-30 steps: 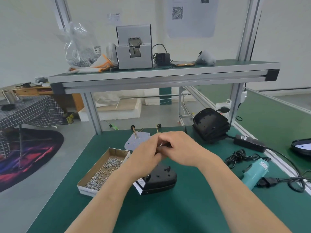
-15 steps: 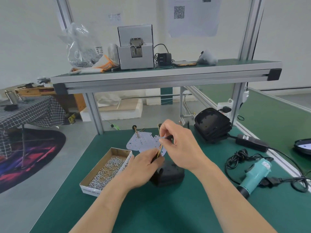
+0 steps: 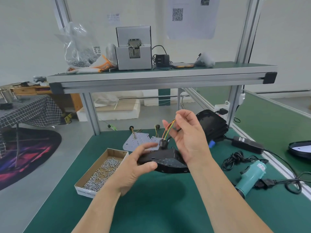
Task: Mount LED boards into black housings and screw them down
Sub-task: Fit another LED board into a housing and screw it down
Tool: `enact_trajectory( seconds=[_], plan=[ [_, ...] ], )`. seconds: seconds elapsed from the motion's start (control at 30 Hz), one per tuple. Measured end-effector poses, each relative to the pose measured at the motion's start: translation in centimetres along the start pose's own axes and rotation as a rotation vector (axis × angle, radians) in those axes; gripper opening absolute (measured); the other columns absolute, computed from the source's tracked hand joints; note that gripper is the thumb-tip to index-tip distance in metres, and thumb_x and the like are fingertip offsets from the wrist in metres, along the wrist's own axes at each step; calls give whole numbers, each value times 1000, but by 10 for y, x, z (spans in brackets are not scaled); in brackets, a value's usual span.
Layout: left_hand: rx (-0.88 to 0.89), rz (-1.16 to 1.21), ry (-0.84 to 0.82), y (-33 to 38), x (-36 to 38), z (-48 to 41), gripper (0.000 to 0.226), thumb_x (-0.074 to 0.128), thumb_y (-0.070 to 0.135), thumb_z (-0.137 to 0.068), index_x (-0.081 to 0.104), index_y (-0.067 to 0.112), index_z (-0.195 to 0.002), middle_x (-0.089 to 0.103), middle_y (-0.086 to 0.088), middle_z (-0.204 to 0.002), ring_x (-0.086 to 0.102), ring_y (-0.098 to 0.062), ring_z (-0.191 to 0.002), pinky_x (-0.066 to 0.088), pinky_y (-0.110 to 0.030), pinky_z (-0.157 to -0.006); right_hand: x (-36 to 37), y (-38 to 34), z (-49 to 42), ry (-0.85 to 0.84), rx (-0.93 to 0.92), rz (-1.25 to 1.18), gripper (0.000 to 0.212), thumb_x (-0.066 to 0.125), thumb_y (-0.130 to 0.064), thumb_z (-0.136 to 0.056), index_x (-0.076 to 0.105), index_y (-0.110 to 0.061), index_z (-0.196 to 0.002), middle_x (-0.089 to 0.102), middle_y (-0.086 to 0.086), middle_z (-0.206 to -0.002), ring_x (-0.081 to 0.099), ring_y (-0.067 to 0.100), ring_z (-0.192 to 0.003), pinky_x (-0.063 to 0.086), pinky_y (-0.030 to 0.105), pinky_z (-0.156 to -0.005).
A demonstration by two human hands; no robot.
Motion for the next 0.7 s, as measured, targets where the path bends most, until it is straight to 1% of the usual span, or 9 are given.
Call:
enact_trajectory(
  seconds=[0.1,0.17,0.23,0.3,0.4,0.5,0.57,0.6,0.7],
  plan=[
    [19,269,113,2,4,-9,53,87,13,-70,70,27,-117,71,-3,-108,63,-16,-102,47,-25,-91,-5,-2,-5,117,48,-182,19,48,1,-103,59,-9,-90,40,3,-61,43,13,-60,60,31,-74],
    [31,455,192,5,6,-15,31,75,11,-76,76,24,-104,72,-3,-108,63,-16,-102,50,-27,-89,-9,-1,-8,176,72,-262,18,48,-1,-103,58,-8,-90,39,4,-61,42,13,-59,60,28,-70],
    [8,552,233,9,6,-19,23,68,14,-81,77,22,-101,73,-5,-114,67,-17,-105,54,-31,-90,-16,0,-9,186,80,-197,19,48,-3,-104,60,-10,-92,40,3,-60,42,11,-55,60,30,-71],
    [-17,626,242,13,3,-22,22,64,17,-86,75,18,-105,72,-10,-120,69,-21,-107,58,-37,-89,-25,-1,-8,159,93,64,21,48,-4,-104,64,-12,-92,45,2,-65,47,9,-60,60,30,-68],
    [-49,673,223,18,-2,-23,30,61,25,-89,74,13,-113,71,-14,-121,71,-26,-106,59,-42,-88,-34,-4,-4,72,102,667,26,48,-2,-101,69,-15,-91,58,5,-86,54,12,-80,56,24,-61],
    [-117,706,224,17,1,-23,28,59,27,-90,79,10,-99,77,-12,-95,76,-22,-79,61,-32,-63,-29,-9,2,-86,38,1123,36,41,2,-99,71,-17,-102,67,-3,-101,60,12,-96,60,29,-67],
    [-164,715,230,12,3,-22,34,54,22,-95,82,9,-82,77,-9,-78,74,-19,-64,58,-26,-53,-19,-12,7,-208,-17,1263,41,38,1,-94,69,-16,-115,70,0,-111,63,16,-106,58,36,-85],
    [-182,732,231,9,4,-22,39,51,19,-99,82,8,-77,76,-9,-75,73,-17,-61,57,-25,-52,-13,-14,10,-269,-27,1291,40,39,-7,-92,68,-17,-116,71,1,-113,64,17,-107,55,36,-90],
    [-217,840,207,8,9,-21,38,53,22,-97,81,7,-75,74,-9,-72,71,-16,-59,57,-23,-52,-3,-14,16,-422,-37,1483,27,44,-24,-95,66,-20,-111,71,3,-106,62,24,-100,50,39,-88]
  ],
)
Point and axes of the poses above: each hand's wrist, its own z-axis away from the middle knuckle, its own x-axis out of the palm, y = z × x, the point moved 1 cm from there along -z, towards the middle knuckle
